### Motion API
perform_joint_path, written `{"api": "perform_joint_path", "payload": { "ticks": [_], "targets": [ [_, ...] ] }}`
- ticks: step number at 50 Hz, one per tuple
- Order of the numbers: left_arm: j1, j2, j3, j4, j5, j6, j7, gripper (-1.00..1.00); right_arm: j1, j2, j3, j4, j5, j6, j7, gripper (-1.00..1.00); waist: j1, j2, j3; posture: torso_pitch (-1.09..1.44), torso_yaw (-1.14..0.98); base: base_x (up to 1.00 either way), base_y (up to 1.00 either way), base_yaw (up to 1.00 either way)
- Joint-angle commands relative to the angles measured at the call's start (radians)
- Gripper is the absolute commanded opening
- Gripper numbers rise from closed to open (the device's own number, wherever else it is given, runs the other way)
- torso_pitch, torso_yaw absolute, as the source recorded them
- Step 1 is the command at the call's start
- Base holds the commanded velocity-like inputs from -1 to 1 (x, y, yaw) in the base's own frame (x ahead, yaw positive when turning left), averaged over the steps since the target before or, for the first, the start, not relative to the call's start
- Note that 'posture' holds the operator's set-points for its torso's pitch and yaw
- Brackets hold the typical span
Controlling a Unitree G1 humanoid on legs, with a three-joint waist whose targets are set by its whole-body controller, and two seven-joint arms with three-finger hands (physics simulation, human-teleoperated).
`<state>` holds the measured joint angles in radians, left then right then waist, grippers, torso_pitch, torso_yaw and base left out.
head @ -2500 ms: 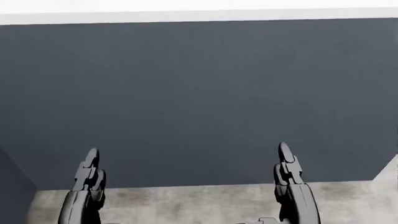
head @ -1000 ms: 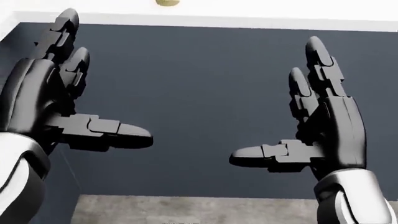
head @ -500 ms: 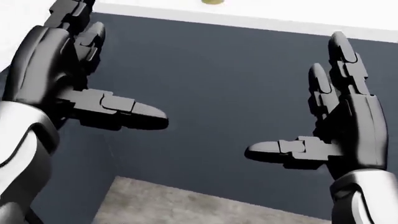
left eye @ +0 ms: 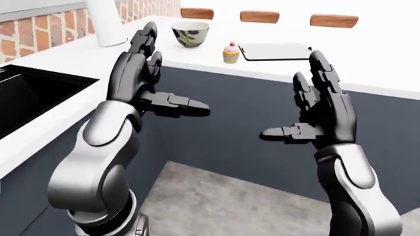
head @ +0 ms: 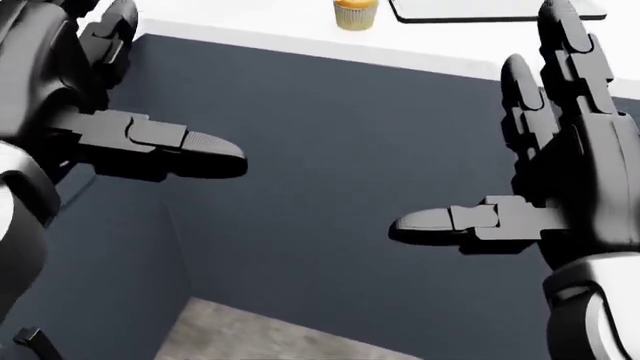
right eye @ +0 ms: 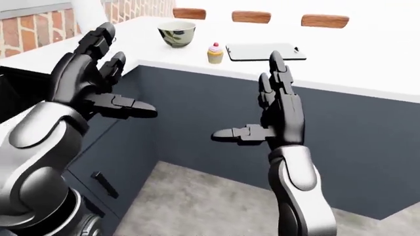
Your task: Pick up the bowl with cake and place it on the tray. Pick up the cupcake and place it on the tray.
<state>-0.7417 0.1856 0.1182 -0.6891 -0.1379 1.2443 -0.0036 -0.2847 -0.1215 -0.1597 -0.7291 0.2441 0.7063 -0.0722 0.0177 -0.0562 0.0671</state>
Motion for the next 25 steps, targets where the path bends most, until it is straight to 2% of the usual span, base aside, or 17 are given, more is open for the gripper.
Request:
{"api": "perform_joint_path", "payload": {
  "ticks": [1,3,8,10,11,12,13,14,15,17,22,25],
  "targets": [
    [-0.043,0.019,0.021,-0.009,-0.002,-0.016,0.007,1.00,-0.030,0.000,0.010,-0.022,0.003,-0.026,0.003,1.00,0.004,-0.010,-0.015,0.00,0.00,0.54,0.00,0.00],
    [-0.047,0.022,0.023,-0.013,-0.005,-0.009,0.010,1.00,-0.028,-0.001,0.008,-0.023,0.004,-0.024,0.004,1.00,0.000,0.005,-0.029,0.00,0.00,0.54,0.00,0.00],
    [-0.077,0.033,0.021,-0.005,-0.013,0.010,0.014,1.00,-0.025,-0.005,-0.002,-0.031,0.011,-0.023,0.006,1.00,-0.017,0.044,-0.028,0.00,0.00,0.54,0.00,0.00],
    [-0.079,0.034,0.021,0.004,-0.015,0.004,0.015,1.00,-0.024,-0.003,-0.007,-0.031,0.022,-0.022,0.004,1.00,-0.027,0.074,-0.037,0.00,0.00,0.52,0.00,0.00],
    [-0.088,0.036,0.019,0.009,-0.016,0.006,0.016,1.00,-0.022,-0.005,-0.007,-0.025,0.021,-0.029,0.006,1.00,-0.031,0.097,-0.040,0.00,0.00,0.48,0.00,0.00],
    [-0.102,0.037,0.021,0.010,-0.018,0.017,0.018,1.00,-0.022,-0.008,-0.009,-0.028,0.023,-0.028,0.007,1.00,-0.032,0.131,-0.054,0.00,0.00,0.48,0.00,0.00],
    [-0.107,0.038,0.018,0.015,-0.018,0.015,0.018,1.00,-0.025,-0.011,-0.013,-0.034,0.027,-0.020,0.004,1.00,-0.019,0.112,-0.041,0.00,0.00,0.47,0.00,0.00],
    [-0.112,0.038,0.016,0.017,-0.019,0.016,0.019,1.00,-0.026,-0.012,-0.017,-0.034,0.029,-0.020,0.004,1.00,-0.023,0.126,-0.026,0.00,0.00,0.48,0.00,0.00],
    [-0.115,0.037,0.015,0.019,-0.019,0.016,0.021,1.00,-0.026,-0.014,-0.020,-0.031,0.032,-0.025,0.006,1.00,-0.017,0.126,-0.022,0.00,0.00,0.48,0.00,0.00],
    [-0.112,0.034,0.010,0.015,-0.019,0.016,0.023,1.00,-0.029,-0.017,-0.028,-0.042,0.043,-0.015,0.002,1.00,-0.008,0.114,-0.033,0.00,0.00,0.47,0.00,0.00],
    [-0.094,0.029,0.007,0.013,-0.018,0.002,0.022,1.00,-0.025,-0.021,-0.027,-0.039,0.050,-0.025,-0.002,1.00,0.009,0.074,-0.027,0.00,0.00,0.50,0.00,0.00],
    [-0.086,0.024,0.009,0.020,-0.018,-0.006,0.022,1.00,-0.014,-0.020,-0.020,-0.033,0.046,-0.039,0.002,1.00,0.017,0.034,-0.040,0.00,0.00,0.53,0.00,0.00]
  ]
}}
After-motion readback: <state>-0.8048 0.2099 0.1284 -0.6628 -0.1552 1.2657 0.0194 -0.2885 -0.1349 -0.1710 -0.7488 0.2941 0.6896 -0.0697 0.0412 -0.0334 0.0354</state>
